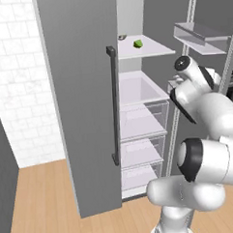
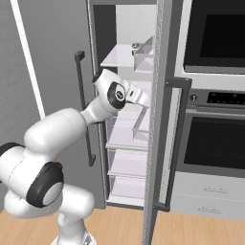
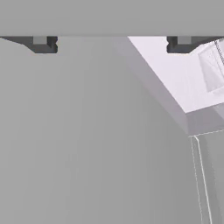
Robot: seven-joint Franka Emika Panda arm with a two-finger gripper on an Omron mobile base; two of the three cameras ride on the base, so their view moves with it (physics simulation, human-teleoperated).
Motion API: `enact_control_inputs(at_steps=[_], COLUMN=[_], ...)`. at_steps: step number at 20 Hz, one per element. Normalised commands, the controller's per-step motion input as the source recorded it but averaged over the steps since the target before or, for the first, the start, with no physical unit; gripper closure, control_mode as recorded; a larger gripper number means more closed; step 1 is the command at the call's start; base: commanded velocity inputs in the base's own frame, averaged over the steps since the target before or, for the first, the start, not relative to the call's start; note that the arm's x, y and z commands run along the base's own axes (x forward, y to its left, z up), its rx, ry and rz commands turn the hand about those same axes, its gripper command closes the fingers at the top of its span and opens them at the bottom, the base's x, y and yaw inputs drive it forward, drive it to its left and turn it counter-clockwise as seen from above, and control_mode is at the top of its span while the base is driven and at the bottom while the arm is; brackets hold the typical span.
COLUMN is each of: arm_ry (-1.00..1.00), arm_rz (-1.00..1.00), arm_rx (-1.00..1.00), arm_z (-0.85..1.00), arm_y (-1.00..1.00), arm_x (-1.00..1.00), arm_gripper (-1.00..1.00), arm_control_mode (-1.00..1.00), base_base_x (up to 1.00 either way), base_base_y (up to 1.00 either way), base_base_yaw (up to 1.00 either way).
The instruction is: Grab a lemon wedge from the fridge and one ice cube from the ice bowl, and put them in the glass of lemonade.
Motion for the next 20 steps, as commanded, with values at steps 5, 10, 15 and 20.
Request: enact_control_inputs(at_steps=[5,10,15,20], arm_ry=[0.00,0.00,0.00,0.00], arm_rz=[-0.04,-0.04,-0.07,-0.04], arm_rx=[-0.03,-0.02,0.00,0.00], arm_z=[0.00,0.00,0.00,0.11], arm_y=[-0.59,-0.52,-0.46,-0.10], arm_x=[0.12,0.07,0.00,0.00], arm_gripper=[-1.00,-1.00,-1.00,-1.00], arm_control_mode=[-1.00,-1.00,-1.00,-1.00], base_base_x=[0.00,0.00,0.00,0.00], base_base_y=[0.00,0.00,0.00,0.00], base_base_yaw=[0.00,0.00,0.00,0.00])
